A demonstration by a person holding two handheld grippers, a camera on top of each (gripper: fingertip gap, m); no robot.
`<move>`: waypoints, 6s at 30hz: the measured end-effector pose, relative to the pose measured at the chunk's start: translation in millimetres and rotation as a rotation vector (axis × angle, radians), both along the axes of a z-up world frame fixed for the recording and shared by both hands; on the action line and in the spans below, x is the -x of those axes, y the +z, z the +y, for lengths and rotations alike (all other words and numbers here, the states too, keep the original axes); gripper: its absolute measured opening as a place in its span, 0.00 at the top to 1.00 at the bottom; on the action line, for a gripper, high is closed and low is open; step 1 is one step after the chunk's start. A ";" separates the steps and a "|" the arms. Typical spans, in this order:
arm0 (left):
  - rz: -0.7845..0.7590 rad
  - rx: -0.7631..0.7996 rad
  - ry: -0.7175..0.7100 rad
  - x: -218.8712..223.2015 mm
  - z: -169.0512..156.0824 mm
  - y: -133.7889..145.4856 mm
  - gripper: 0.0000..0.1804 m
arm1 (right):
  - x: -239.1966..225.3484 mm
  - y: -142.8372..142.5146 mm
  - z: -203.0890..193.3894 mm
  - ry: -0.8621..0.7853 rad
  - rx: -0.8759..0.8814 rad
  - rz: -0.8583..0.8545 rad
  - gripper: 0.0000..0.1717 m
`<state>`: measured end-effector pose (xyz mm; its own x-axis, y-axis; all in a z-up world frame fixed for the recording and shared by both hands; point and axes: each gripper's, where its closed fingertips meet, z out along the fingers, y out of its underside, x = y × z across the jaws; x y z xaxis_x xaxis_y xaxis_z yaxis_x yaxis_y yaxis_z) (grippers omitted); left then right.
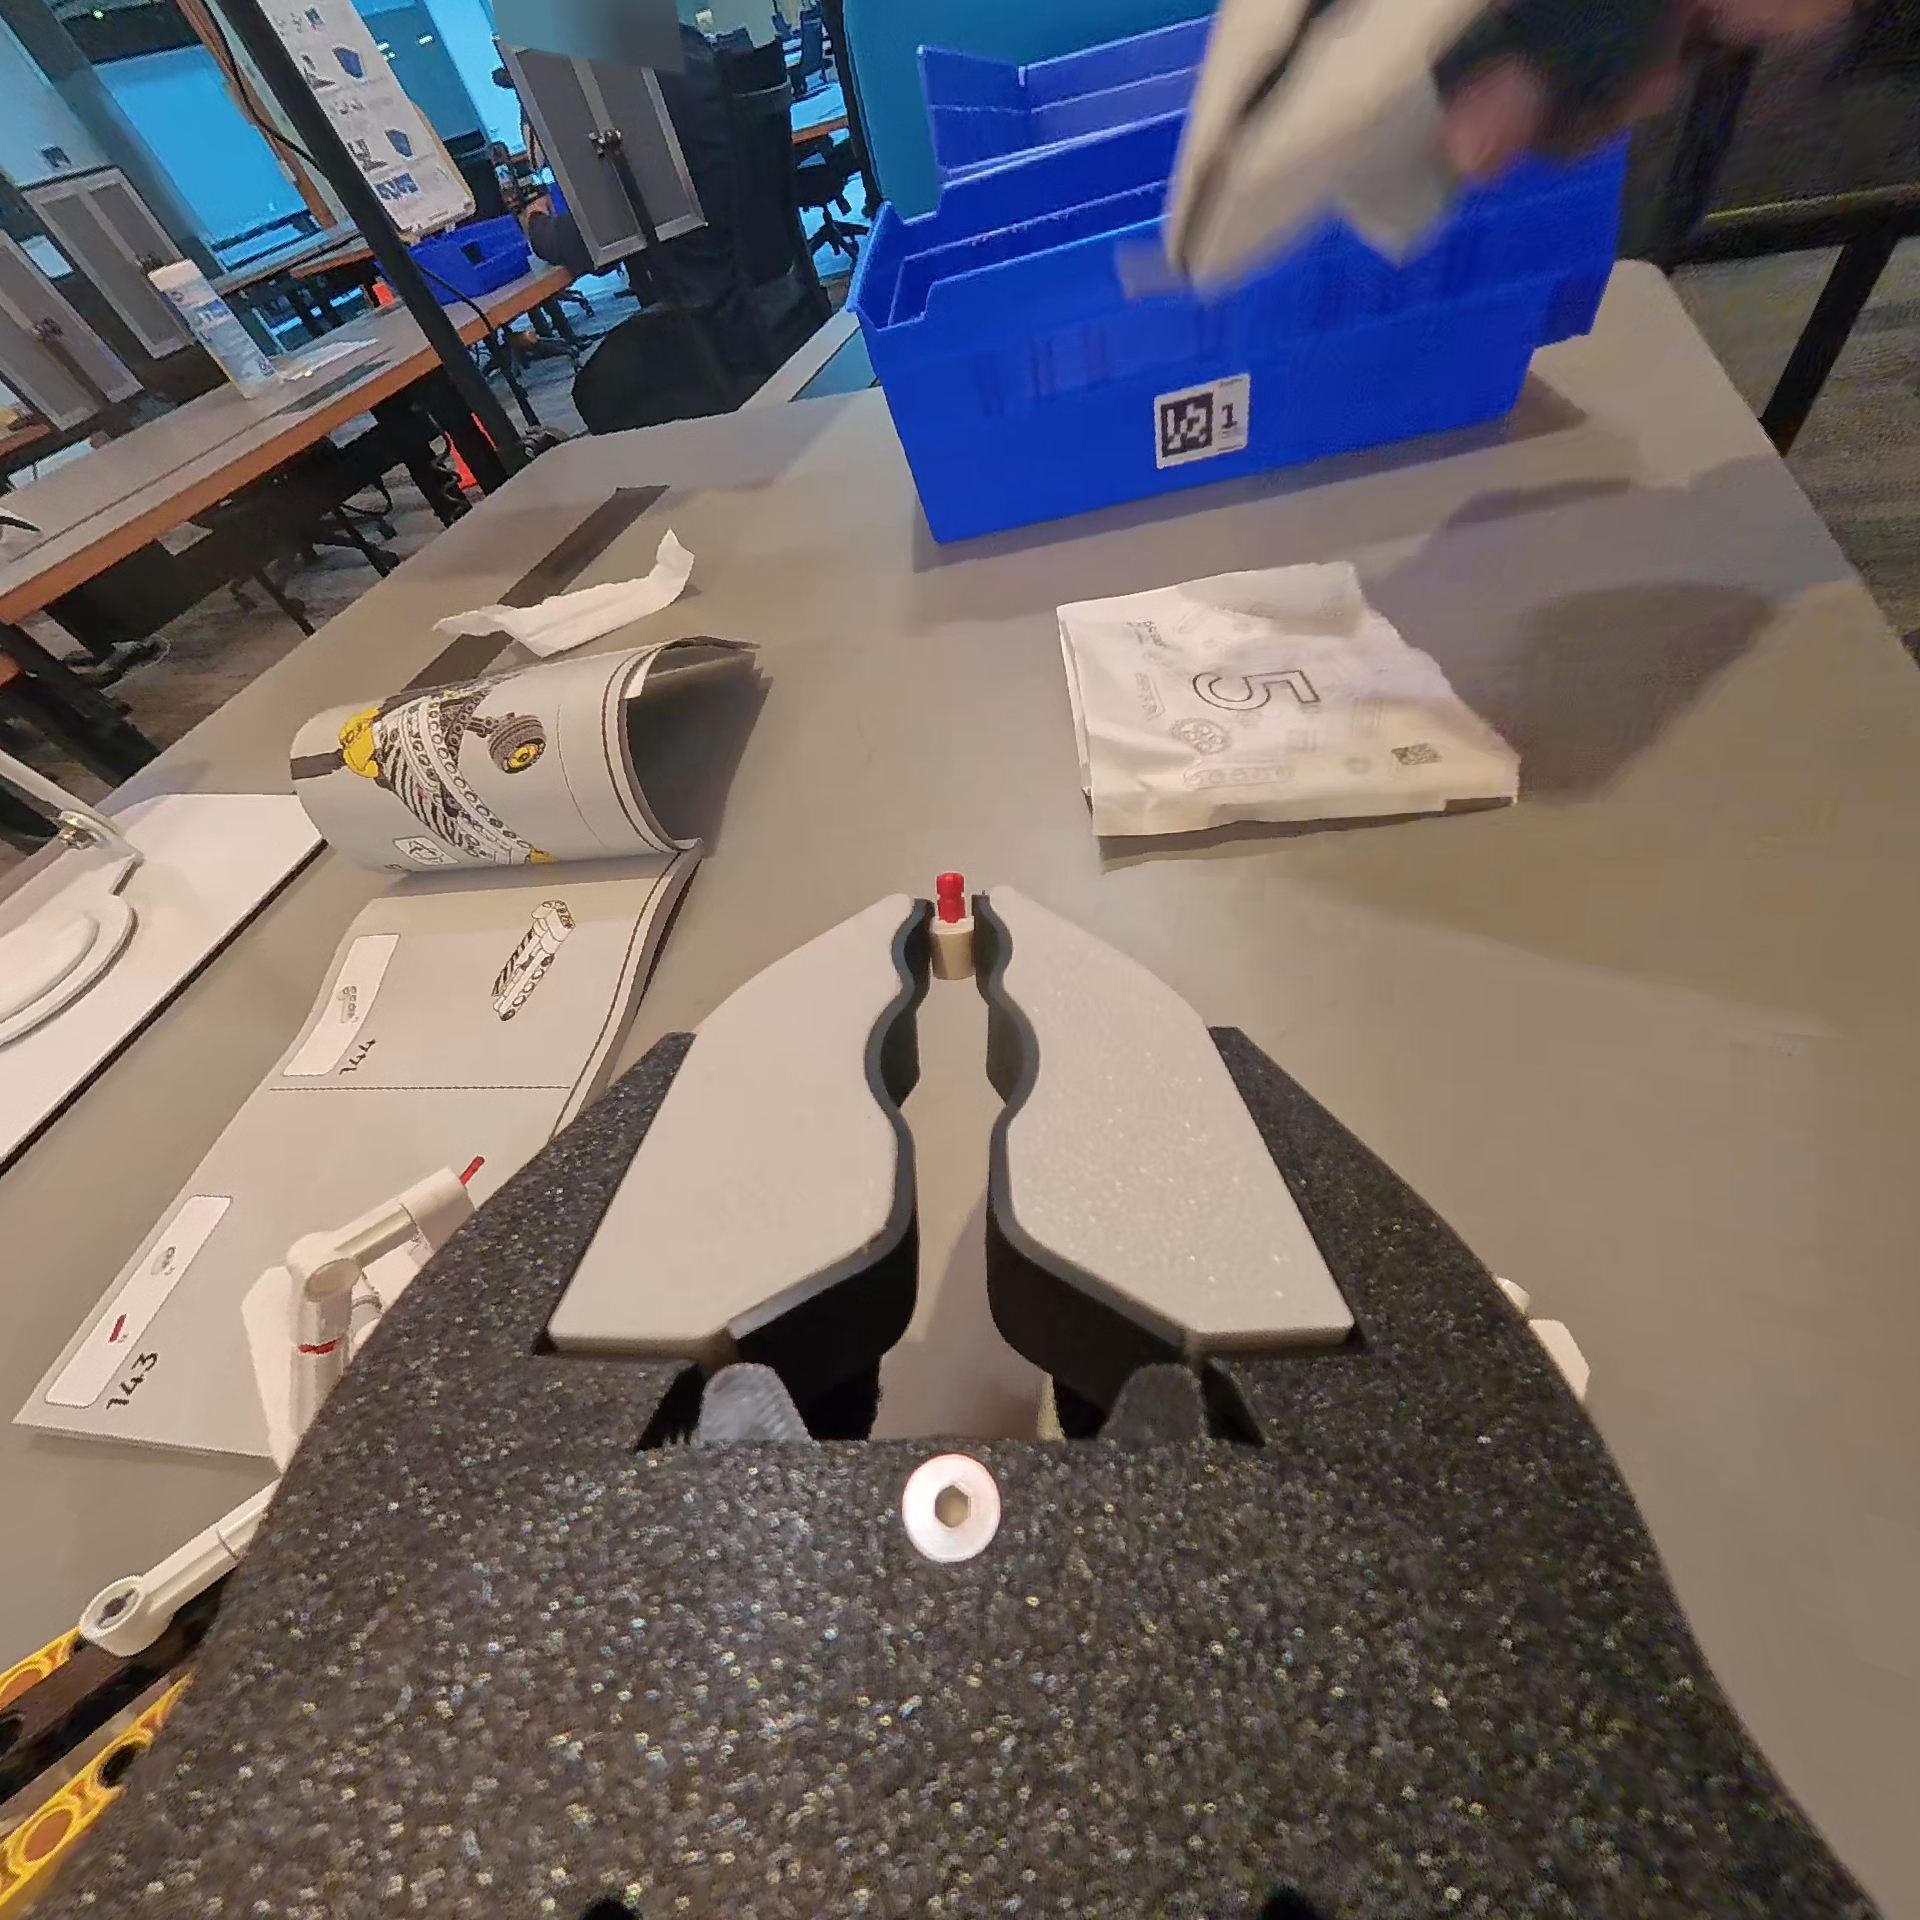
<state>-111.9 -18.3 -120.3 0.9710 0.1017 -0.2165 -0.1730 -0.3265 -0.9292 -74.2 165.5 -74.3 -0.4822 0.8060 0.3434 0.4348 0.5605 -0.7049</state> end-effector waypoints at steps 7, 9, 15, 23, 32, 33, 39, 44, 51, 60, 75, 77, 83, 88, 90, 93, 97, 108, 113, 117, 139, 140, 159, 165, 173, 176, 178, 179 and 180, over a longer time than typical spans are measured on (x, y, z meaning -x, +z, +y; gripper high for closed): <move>-0.012 0.008 -0.008 -1.4 1.2 -1.7 0.96 | 11.9 13.1 164.7 -0.333 -0.050 -0.063 0.95; -0.016 0.015 0.001 1.7 -0.8 -1.7 0.95 | 16.5 6.6 151.3 -0.295 -0.067 -0.079 0.91; -0.028 -0.020 0.058 14.8 -9.9 8.5 0.96 | 30.8 -16.8 12.4 0.025 -0.036 -0.107 0.83; -0.047 -0.049 0.105 24.1 -15.6 13.2 0.95 | 9.1 -101.6 -183.0 0.511 0.081 -0.310 0.82; -0.048 -0.063 0.115 25.1 -18.6 19.5 0.95 | 22.2 -120.1 -192.9 0.413 0.046 -0.291 0.82; -0.052 -0.065 0.116 25.4 -18.7 19.5 0.95 | 22.2 -120.0 -193.0 0.413 0.044 -0.286 0.84; -0.056 -0.059 0.116 25.4 -18.4 17.9 0.95 | 18.9 -114.3 -192.5 0.441 0.064 -0.265 0.95; -0.059 -0.052 0.110 24.3 -17.3 15.9 0.95 | 14.4 -112.7 -187.4 0.526 0.043 -0.296 0.83; -0.064 -0.042 0.102 23.1 -15.8 12.6 0.95 | 19.3 -121.0 -183.4 0.664 -0.027 -0.381 0.79; -0.081 -0.048 0.098 23.4 -16.1 12.4 0.95 | 15.0 -121.8 -183.6 0.690 -0.005 -0.425 0.92; -0.073 -0.055 0.072 14.0 -12.3 18.5 0.96 | 38.1 24.3 72.7 -0.033 -0.013 -0.083 0.92; -0.065 -0.061 0.062 10.1 -10.8 21.5 0.96 | 28.6 17.7 126.8 -0.153 -0.006 -0.133 0.91; -0.044 -0.048 0.058 7.1 -9.2 20.2 0.95 | 15.8 -35.5 178.4 -0.259 0.047 -0.282 0.91; -0.052 -0.031 0.061 8.7 -10.4 15.1 0.95 | 12.5 -20.8 170.3 -0.253 0.018 -0.220 0.86; -0.046 -0.027 0.064 9.2 -12.4 15.7 0.95 | 9.8 -3.8 149.3 -0.215 -0.012 -0.170 0.86; -0.029 -0.022 0.084 12.3 -17.9 16.5 0.96 | 2.1 8.6 76.6 -0.051 -0.009 -0.128 0.86; -0.033 -0.036 0.104 16.8 -21.5 19.5 0.96 | -21.4 -32.6 -67.4 0.275 0.061 -0.203 0.85; -0.018 -0.038 0.115 18.0 -22.7 21.4 0.96 | -47.8 -119.1 -252.9 0.501 0.117 -0.310 0.70; -0.029 -0.021 0.110 17.1 -23.5 20.4 0.96 | -44.2 -119.5 -253.9 0.489 0.093 -0.280 0.74; -0.033 -0.024 0.085 13.6 -22.3 20.6 0.96 | -33.0 -102.2 -240.1 0.472 0.142 -0.230 0.73; 0.243 0.228 0.187 -20.4 -77.7 -18.5 0.95 | 100.2 -104.1 -239.4 0.370 0.151 -0.248 0.76; 0.230 0.226 0.189 -20.0 -78.7 -18.9 0.95 | 94.8 -101.1 -235.8 0.368 0.170 -0.243 0.76; 0.268 0.310 -0.077 -63.0 -26.3 -42.0 0.95 | -31.5 -87.2 -208.5 0.570 0.232 -0.170 0.87; 0.377 0.351 -0.096 -66.7 -2.0 -45.9 0.95 | -35.1 -91.1 -192.5 0.540 0.302 -0.242 0.93; 0.452 0.366 -0.109 -61.6 13.5 -48.7 0.95 | -31.0 -92.1 -176.7 0.495 0.496 -0.372 0.92; 0.450 0.342 -0.122 -60.7 16.5 -46.4 0.95 | -27.9 -89.3 -173.5 0.492 0.568 -0.408 0.92; 0.461 0.317 -0.121 -60.0 17.4 -42.5 0.95 | -25.6 -84.5 -171.7 0.495 0.623 -0.423 0.92; 0.470 0.306 -0.119 -59.6 17.7 -40.7 0.95 | -24.8 -83.2 -171.4 0.495 0.645 -0.432 0.92; 0.480 0.298 -0.119 -59.5 18.0 -39.4 0.95 | -24.4 -83.0 -172.1 0.496 0.657 -0.441 0.92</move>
